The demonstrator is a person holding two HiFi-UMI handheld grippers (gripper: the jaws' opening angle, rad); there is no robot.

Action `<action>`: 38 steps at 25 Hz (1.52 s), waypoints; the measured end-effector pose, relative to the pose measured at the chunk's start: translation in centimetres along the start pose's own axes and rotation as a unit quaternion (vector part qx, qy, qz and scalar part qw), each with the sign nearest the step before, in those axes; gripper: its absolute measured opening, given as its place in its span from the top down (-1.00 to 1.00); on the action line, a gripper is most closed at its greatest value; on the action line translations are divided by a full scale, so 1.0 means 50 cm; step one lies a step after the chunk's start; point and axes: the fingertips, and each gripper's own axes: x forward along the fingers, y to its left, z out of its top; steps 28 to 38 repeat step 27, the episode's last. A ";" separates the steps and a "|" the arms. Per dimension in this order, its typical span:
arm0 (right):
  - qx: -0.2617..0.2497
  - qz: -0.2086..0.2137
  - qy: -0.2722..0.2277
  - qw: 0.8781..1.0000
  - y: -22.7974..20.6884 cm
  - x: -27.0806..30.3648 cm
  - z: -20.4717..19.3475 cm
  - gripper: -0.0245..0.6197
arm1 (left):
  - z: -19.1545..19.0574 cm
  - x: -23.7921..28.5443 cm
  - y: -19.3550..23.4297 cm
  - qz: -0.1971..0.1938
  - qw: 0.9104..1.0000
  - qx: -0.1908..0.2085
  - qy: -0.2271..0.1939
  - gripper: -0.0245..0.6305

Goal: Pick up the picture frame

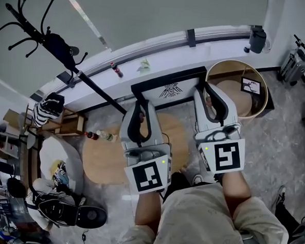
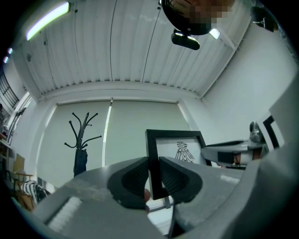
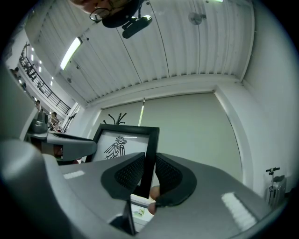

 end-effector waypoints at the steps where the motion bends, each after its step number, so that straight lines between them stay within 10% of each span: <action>1: 0.000 0.000 0.002 1.000 -0.001 0.000 -0.001 0.70 | -0.002 0.001 -0.001 -0.001 1.000 0.001 0.000 0.68; 38: -0.011 -0.011 0.011 1.000 -0.009 -0.001 0.004 0.70 | -0.011 0.011 -0.005 -0.017 1.000 -0.020 0.001 0.68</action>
